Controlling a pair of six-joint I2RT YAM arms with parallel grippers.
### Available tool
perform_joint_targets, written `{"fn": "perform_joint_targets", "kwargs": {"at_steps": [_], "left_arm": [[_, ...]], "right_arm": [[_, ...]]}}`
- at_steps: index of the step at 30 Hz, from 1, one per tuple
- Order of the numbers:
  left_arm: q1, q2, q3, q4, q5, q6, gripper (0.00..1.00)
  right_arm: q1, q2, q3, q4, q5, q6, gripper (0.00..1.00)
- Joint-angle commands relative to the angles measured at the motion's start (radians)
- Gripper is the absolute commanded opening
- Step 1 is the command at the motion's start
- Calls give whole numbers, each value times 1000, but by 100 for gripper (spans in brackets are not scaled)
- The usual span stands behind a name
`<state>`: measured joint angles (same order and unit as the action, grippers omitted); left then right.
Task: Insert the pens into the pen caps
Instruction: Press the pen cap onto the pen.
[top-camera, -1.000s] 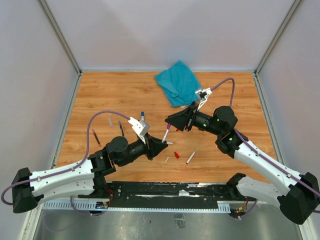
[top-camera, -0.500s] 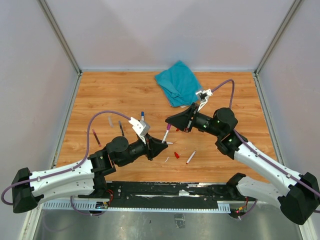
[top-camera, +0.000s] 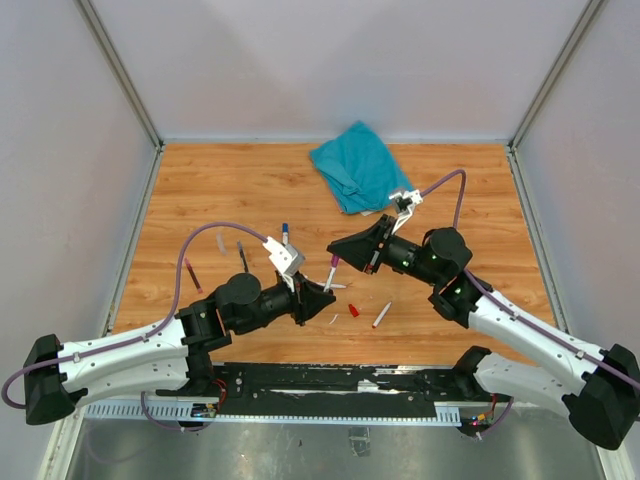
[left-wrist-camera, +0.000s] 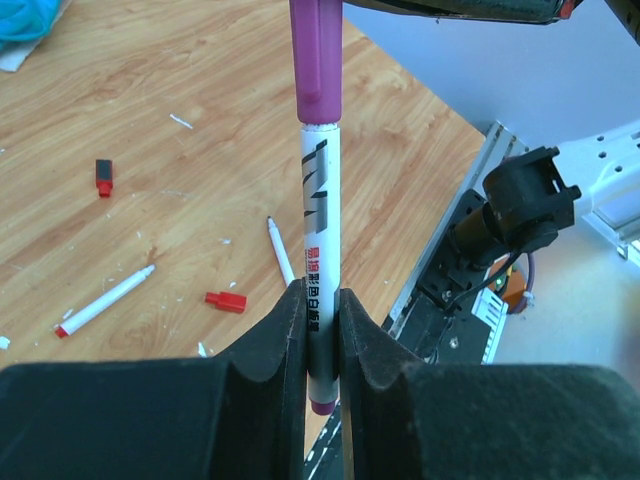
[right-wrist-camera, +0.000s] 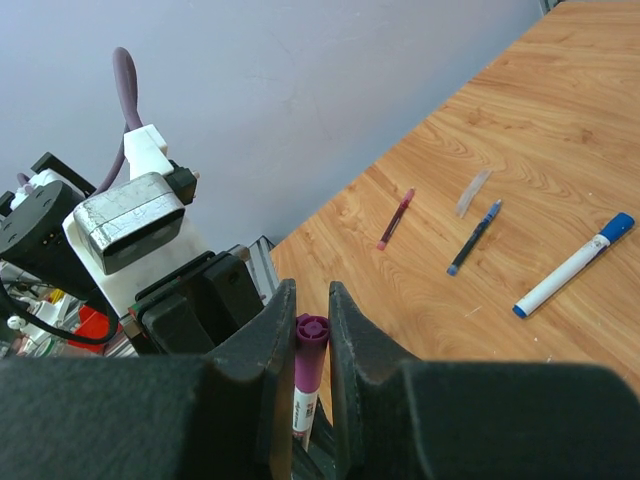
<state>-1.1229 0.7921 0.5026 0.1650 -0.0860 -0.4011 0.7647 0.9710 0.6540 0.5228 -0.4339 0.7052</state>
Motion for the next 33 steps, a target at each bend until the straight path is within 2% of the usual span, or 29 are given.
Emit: {"fn": "perform_joint_targets", "kwargs": {"at_steps": [1, 33], "left_arm": [[-1, -13, 71, 143, -24, 8, 1], [-1, -86, 77, 190, -65, -38, 1]], "right_arm": [[65, 9, -59, -59, -62, -7, 0], [278, 6, -263, -101, 138, -24, 1]]}}
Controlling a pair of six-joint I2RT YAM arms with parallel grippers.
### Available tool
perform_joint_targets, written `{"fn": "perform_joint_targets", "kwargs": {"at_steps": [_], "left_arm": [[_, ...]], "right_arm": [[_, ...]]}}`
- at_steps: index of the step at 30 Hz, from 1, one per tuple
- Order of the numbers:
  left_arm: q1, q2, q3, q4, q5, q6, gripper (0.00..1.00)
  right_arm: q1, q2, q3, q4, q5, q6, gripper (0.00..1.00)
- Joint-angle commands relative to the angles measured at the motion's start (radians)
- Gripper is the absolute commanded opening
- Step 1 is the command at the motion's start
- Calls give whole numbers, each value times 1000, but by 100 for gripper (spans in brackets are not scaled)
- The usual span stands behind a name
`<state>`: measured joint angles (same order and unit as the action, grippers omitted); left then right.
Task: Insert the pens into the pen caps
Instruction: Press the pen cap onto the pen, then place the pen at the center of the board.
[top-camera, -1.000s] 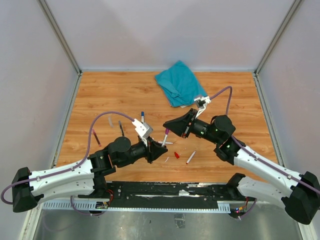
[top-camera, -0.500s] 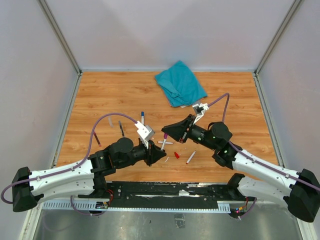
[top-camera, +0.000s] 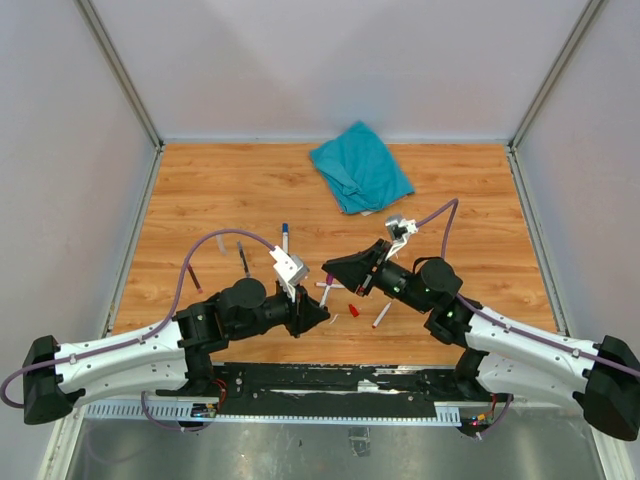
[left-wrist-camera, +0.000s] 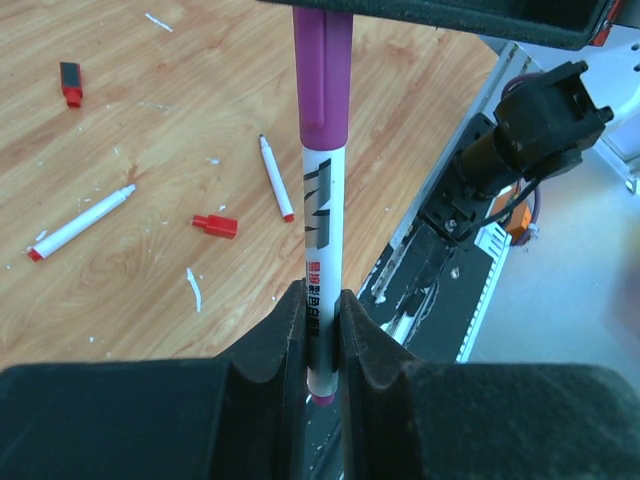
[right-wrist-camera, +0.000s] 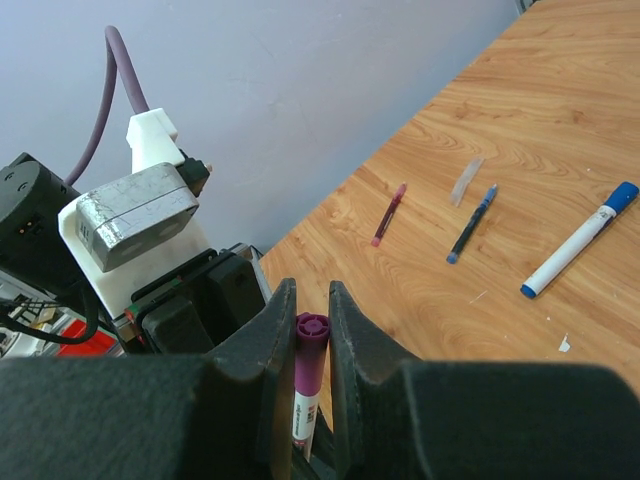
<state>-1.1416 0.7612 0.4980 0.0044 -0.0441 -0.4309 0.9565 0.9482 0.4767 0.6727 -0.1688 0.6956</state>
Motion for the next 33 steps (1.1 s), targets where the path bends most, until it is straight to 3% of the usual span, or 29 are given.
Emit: {"fn": "perform_joint_targets", "kwargs": {"at_steps": [1, 7, 13, 16, 18, 27, 33], "left_arm": [[18, -53, 83, 351, -108, -8, 1], [18, -33, 74, 331, -103, -4, 0], [18, -15, 6, 267, -79, -14, 0], [17, -18, -36, 246, -76, -29, 0], [17, -24, -60, 234, -81, -39, 0], [19, 3, -6, -36, -323, -164, 1], [85, 226, 143, -235, -413, -202, 1]], "right_arm": [[94, 27, -91, -250, -122, -14, 1], [106, -7, -57, -297, -69, -50, 0], [105, -72, 113, -464, 65, -184, 21], [105, -94, 190, -500, 122, -260, 43], [105, -113, 239, -541, 164, -309, 52], [105, -210, 283, -795, 428, -380, 69], [103, -140, 342, -1086, 582, -355, 77]]}}
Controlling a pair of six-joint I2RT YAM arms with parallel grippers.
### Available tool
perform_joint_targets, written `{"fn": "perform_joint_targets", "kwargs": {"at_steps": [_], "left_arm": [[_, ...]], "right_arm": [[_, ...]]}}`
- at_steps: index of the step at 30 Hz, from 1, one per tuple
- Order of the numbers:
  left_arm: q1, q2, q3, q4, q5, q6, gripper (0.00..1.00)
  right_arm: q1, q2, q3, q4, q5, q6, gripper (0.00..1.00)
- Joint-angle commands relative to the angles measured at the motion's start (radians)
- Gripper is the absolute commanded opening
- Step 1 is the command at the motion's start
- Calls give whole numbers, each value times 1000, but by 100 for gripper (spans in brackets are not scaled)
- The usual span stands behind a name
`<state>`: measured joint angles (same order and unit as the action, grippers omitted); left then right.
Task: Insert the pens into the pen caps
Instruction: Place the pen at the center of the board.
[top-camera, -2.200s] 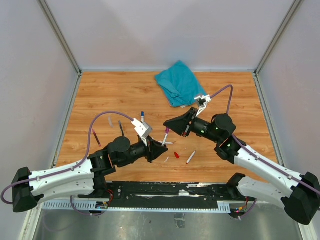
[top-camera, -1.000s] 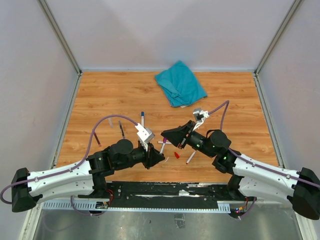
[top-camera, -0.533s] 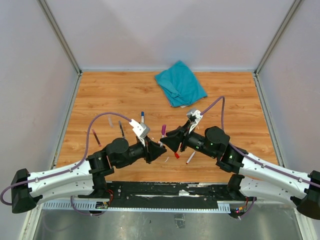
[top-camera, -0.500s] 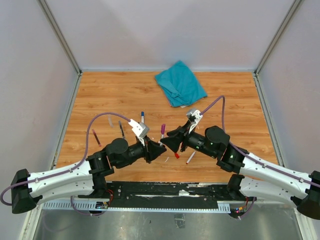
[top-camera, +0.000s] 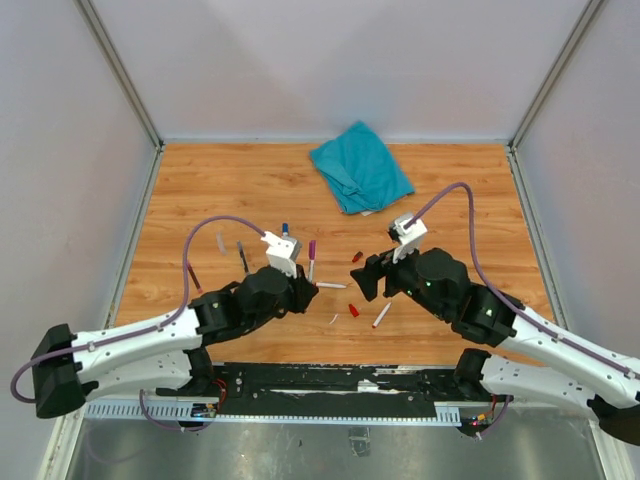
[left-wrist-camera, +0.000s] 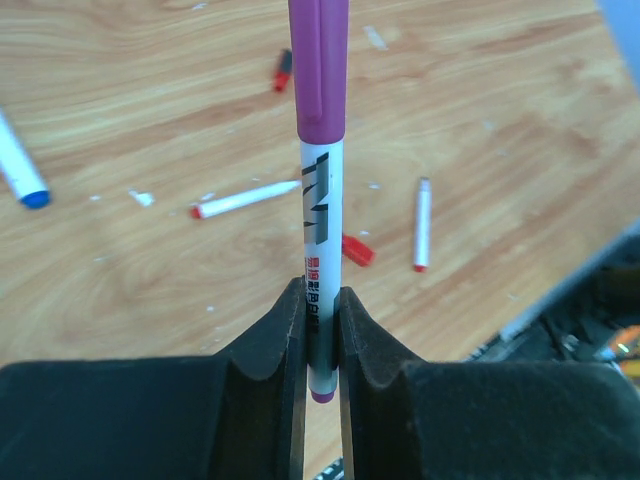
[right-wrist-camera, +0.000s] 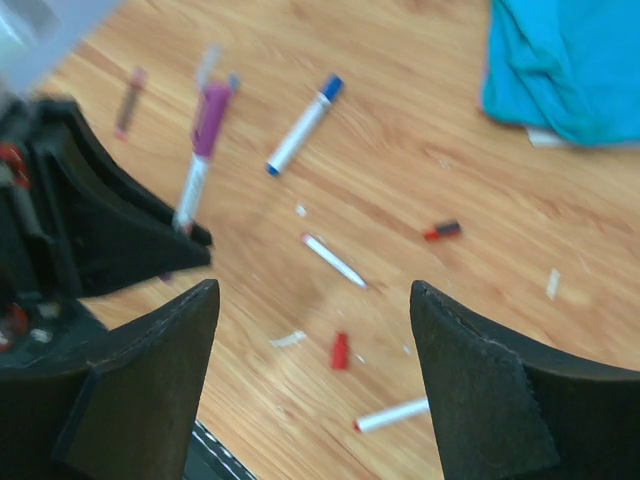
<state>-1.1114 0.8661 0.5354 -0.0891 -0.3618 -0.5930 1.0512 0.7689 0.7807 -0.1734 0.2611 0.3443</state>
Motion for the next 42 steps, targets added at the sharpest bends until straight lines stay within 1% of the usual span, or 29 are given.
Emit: {"fn": "perform_joint_targets", "kwargs": {"at_steps": [1, 9, 11, 13, 17, 21, 29, 36, 39, 42], "left_arm": [[76, 164, 126, -155, -83, -35, 0], [206, 476, 302, -232, -88, -37, 0], [230, 535, 337, -235, -89, -28, 0], [250, 589, 366, -233, -90, -21, 1], [309, 678, 401, -229, -70, -15, 0], [357, 734, 410, -204, -20, 3, 2], [398, 824, 462, -213, -12, 22, 3], [422, 852, 466, -192, 4, 31, 9], [428, 866, 466, -182, 12, 33, 13], [429, 878, 467, -181, 17, 32, 20]], "right_arm": [[9, 43, 36, -259, 167, 10, 78], [4, 38, 7, -308, 177, 83, 81], [3, 34, 0, -322, 178, 104, 82], [3, 32, -5, -333, 209, 129, 82], [3, 26, -21, -352, 203, 158, 83], [3, 18, -37, -365, 203, 173, 84], [3, 16, -54, -364, 216, 185, 84], [3, 29, -57, -364, 216, 185, 84], [3, 34, -58, -362, 213, 185, 84], [3, 37, -58, -362, 211, 186, 84]]}}
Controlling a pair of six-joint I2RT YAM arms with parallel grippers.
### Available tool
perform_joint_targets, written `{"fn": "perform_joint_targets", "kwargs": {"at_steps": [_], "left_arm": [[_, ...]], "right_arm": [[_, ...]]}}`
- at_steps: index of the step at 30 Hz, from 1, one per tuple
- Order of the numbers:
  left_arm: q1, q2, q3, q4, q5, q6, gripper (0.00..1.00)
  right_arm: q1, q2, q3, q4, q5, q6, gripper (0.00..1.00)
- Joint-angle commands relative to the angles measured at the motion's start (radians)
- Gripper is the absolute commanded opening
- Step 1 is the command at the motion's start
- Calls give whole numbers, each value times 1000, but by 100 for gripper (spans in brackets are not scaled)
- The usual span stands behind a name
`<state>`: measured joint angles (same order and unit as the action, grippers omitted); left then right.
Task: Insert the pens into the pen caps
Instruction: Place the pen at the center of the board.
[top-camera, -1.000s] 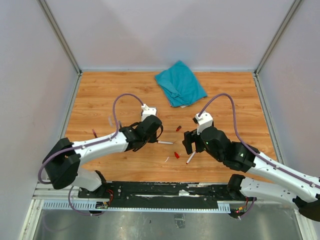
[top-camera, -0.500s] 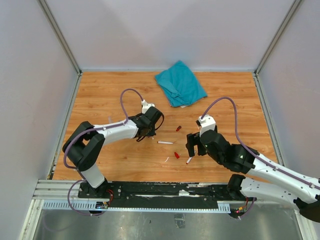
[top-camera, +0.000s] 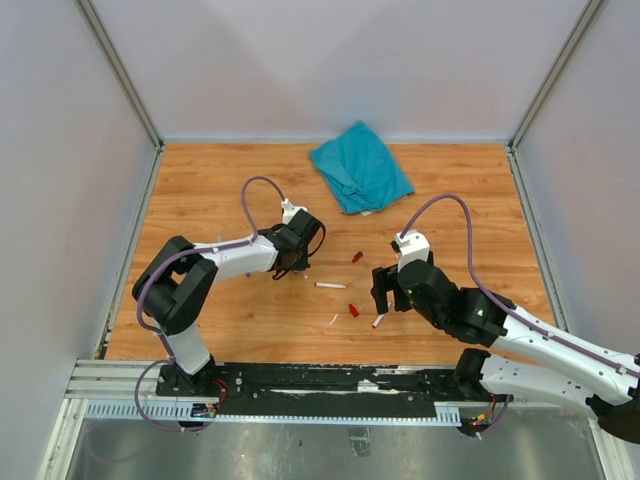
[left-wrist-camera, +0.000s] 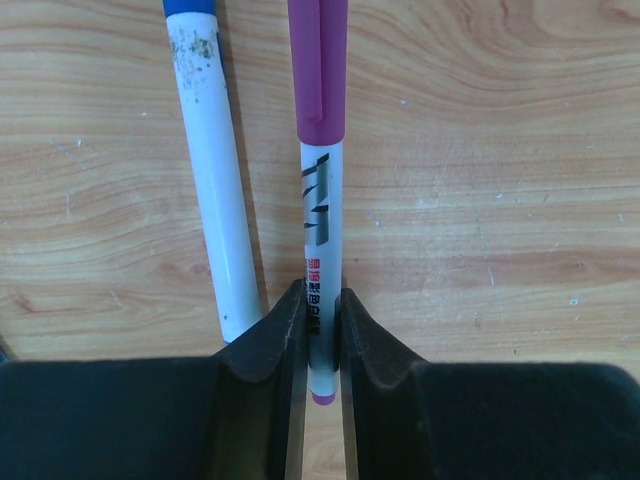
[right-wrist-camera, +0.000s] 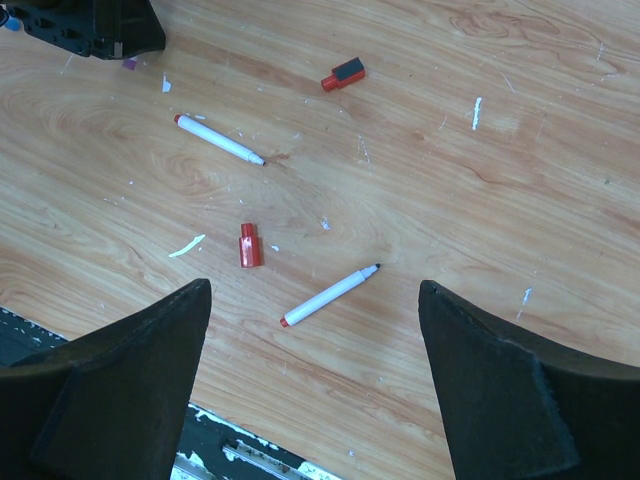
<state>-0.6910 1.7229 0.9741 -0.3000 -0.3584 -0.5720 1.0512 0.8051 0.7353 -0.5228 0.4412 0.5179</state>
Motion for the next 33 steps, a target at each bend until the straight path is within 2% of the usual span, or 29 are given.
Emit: {"fn": "perform_joint_targets", "kwargs": {"at_steps": [1, 3, 9, 19, 27, 29, 33], "left_arm": [[8, 26, 28, 30, 12, 9, 23], [8, 26, 23, 30, 7, 1, 27], [8, 17, 10, 35, 1, -14, 31], [10, 4, 3, 24, -29, -48, 20], [13, -14, -22, 48, -49, -97, 16], [14, -12, -19, 49, -51, -98, 17], [13, -27, -25, 67, -39, -88, 24]], "right_arm": [[3, 2, -13, -13, 31, 11, 84], [3, 1, -13, -13, 29, 10, 84], [3, 1, -9, -13, 25, 5, 84], [3, -4, -8, -13, 21, 6, 85], [3, -6, -9, -13, 15, 5, 85], [3, -6, -8, -13, 15, 5, 84], [3, -6, -10, -14, 15, 4, 85]]}}
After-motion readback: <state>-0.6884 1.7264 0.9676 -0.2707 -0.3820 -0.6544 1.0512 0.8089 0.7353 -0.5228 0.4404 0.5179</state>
